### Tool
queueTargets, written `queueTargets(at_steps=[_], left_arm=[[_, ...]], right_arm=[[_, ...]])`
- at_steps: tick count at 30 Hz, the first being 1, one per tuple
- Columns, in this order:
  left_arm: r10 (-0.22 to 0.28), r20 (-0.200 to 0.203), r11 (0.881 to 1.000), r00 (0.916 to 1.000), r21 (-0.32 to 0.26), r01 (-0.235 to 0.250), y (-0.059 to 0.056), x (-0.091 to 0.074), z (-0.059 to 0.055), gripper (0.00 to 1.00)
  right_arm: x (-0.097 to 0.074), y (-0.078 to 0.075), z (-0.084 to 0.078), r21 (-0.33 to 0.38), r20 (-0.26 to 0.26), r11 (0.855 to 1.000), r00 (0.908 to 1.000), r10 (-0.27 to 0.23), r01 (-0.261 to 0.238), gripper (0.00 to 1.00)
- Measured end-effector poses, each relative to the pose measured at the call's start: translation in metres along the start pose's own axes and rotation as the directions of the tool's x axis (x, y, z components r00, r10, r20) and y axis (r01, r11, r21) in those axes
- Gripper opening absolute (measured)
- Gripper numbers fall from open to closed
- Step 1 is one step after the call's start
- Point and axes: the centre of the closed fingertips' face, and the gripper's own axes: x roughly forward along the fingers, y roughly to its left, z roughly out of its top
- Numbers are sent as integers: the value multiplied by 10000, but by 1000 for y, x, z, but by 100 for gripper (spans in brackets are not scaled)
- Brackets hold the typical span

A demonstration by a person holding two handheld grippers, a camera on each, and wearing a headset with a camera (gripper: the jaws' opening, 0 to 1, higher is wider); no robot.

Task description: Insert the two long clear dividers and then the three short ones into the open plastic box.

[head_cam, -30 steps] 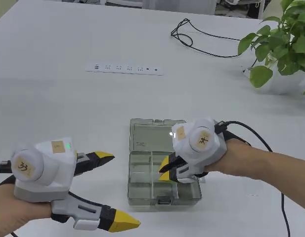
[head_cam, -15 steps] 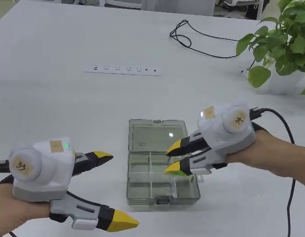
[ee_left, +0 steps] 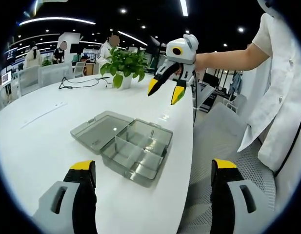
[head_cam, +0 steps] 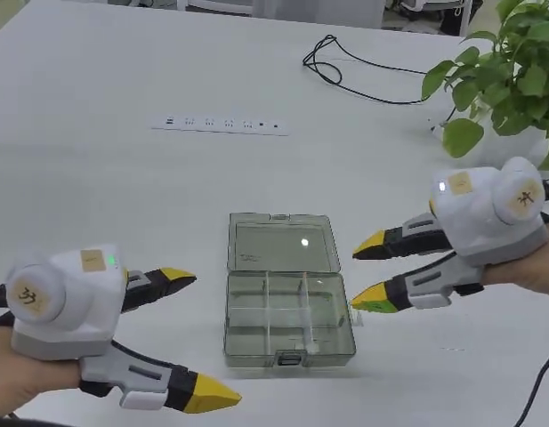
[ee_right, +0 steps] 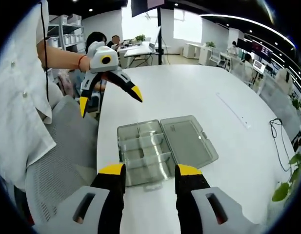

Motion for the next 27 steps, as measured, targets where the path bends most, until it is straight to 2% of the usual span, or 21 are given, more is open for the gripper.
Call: queueTargets(at_steps=[4,7,10,16,21,25,26,27], left_arm=[[70,-45,10000,10000,64,-70,3,0,-2,100],[97,-76,9999,9999,104,-96,4,0,-2,100],[119,-137,9998,9998,132,-117,5,0,-3,100],[130,-178,9999,9998,43,-129,6,0,-7,100],[126,-175,9999,9998,-44,-127,6,-1,-8,100],[119,-196,9999,9997,-83,-121,7,-1,-8,100],[107,-197,9999,9997,-96,-109,7,-1,-8,100],[101,-205,9999,9997,-94,-103,7,-1,-8,100]], right_arm=[[-12,-5,-18,114,-394,9998,9991,-163,168,47],[-16,-5,-34,158,-772,9998,9970,-107,120,49],[-18,-5,-50,168,-1242,9999,9923,-13,34,51],[-22,-7,-84,-11,-2172,9999,9760,162,-169,55],[-23,-6,-112,-468,-3081,9969,9502,460,-634,58],[-23,-6,-134,-876,-3853,9912,9209,584,-995,58],[-23,-6,-142,-907,-4112,9900,9095,616,-1081,58],[-22,-7,-147,-969,-4264,9887,9024,626,-1144,58]])
